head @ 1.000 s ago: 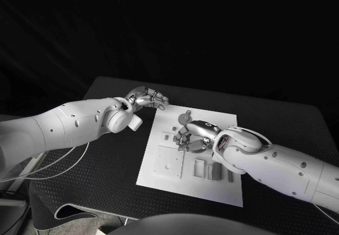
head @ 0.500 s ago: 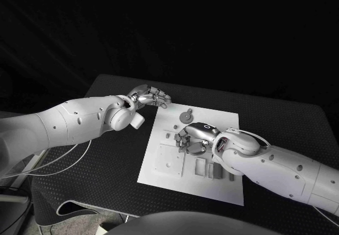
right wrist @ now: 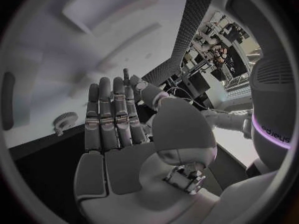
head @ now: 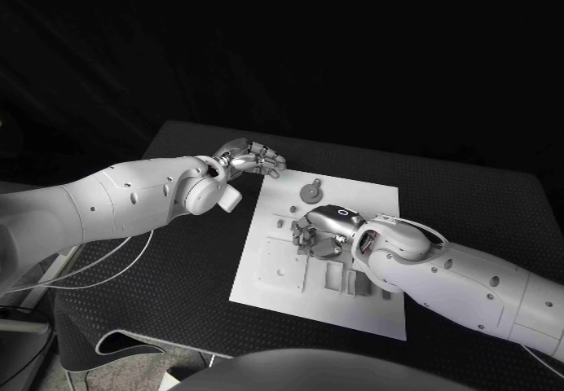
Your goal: Assemble the parts on the task board
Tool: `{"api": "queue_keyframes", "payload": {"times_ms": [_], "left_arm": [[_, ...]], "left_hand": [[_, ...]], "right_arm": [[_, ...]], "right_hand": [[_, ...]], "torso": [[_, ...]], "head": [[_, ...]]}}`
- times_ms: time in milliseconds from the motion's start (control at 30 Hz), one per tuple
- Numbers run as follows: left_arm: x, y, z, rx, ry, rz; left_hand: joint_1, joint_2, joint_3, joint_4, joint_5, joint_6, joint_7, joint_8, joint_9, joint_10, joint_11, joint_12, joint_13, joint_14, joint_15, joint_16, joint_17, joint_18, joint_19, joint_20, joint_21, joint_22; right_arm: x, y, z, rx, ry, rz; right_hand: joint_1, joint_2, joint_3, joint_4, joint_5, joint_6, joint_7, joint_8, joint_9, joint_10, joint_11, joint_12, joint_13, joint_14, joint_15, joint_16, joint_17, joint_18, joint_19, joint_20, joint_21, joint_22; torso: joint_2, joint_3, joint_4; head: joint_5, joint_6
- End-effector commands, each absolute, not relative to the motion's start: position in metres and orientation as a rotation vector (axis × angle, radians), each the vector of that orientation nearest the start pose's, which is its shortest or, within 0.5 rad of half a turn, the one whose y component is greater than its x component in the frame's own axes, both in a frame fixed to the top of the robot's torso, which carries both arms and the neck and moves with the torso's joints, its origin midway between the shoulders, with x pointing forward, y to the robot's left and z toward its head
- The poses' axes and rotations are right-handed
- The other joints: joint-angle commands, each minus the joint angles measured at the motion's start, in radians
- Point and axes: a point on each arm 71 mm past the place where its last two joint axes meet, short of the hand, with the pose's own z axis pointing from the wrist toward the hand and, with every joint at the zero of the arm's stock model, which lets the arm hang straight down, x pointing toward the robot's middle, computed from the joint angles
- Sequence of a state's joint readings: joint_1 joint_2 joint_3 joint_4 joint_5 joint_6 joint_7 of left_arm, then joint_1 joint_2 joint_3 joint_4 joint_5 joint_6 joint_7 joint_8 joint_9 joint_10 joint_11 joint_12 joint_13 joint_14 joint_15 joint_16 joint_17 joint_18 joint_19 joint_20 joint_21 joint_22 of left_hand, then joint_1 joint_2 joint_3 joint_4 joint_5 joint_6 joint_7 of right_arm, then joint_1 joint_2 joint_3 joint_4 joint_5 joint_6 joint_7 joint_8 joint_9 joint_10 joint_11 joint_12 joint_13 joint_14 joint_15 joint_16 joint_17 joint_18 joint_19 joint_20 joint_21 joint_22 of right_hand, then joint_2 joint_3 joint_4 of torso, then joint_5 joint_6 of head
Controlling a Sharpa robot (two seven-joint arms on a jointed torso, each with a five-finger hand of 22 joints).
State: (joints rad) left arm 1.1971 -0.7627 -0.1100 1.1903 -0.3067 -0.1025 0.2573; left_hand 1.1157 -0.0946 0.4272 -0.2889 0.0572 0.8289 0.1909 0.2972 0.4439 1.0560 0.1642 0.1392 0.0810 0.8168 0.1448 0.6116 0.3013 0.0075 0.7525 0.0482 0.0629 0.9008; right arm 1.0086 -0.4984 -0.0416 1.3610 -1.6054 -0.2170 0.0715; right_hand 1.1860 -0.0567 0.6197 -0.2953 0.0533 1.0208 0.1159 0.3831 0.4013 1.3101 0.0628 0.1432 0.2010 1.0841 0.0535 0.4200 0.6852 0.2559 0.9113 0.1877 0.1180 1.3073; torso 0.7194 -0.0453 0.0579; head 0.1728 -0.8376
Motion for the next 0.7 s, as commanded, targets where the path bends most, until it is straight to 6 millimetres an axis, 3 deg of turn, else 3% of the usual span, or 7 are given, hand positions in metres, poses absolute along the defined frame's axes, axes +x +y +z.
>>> {"api": "queue_keyframes", "payload": {"times_ms": [33, 700], "left_arm": [[0.528, 0.256, -0.228, -0.872, 1.717, -1.287], [0.528, 0.256, -0.229, -0.872, 1.719, -1.289]], "left_hand": [[0.002, 0.009, -0.007, -0.002, -0.003, -0.004, 0.003, -0.003, -0.001, -0.005, 0.002, -0.006, -0.001, 0.005, 0.001, -0.004, 0.001, -0.008, 0.005, 0.0, 0.003, -0.002], [0.002, 0.01, -0.007, -0.002, -0.003, -0.004, 0.004, -0.003, -0.001, -0.006, 0.002, -0.006, -0.002, 0.004, 0.002, -0.006, 0.002, -0.007, 0.004, 0.001, 0.003, -0.004]], "right_arm": [[0.437, -0.051, -0.28, -0.516, 1.765, 0.966], [0.433, -0.047, -0.29, -0.525, 1.779, 0.965]], "right_hand": [[0.002, 0.01, 0.004, 0.001, 0.0, -0.006, 0.002, -0.005, 0.002, -0.001, 0.006, -0.006, 0.001, 0.001, 0.005, -0.003, 0.002, 0.006, -0.004, 0.001, -0.004, 0.021], [0.002, 0.01, 0.003, 0.001, 0.0, -0.006, 0.002, -0.005, 0.002, -0.001, 0.006, -0.007, 0.002, 0.002, 0.005, -0.004, 0.003, 0.006, -0.004, 0.001, -0.004, 0.021]], "torso": [[0.0, 0.0001, -0.0005], [0.0, 0.0007, 0.0001]], "head": [[0.0, -0.002], [0.007, -0.007]]}}
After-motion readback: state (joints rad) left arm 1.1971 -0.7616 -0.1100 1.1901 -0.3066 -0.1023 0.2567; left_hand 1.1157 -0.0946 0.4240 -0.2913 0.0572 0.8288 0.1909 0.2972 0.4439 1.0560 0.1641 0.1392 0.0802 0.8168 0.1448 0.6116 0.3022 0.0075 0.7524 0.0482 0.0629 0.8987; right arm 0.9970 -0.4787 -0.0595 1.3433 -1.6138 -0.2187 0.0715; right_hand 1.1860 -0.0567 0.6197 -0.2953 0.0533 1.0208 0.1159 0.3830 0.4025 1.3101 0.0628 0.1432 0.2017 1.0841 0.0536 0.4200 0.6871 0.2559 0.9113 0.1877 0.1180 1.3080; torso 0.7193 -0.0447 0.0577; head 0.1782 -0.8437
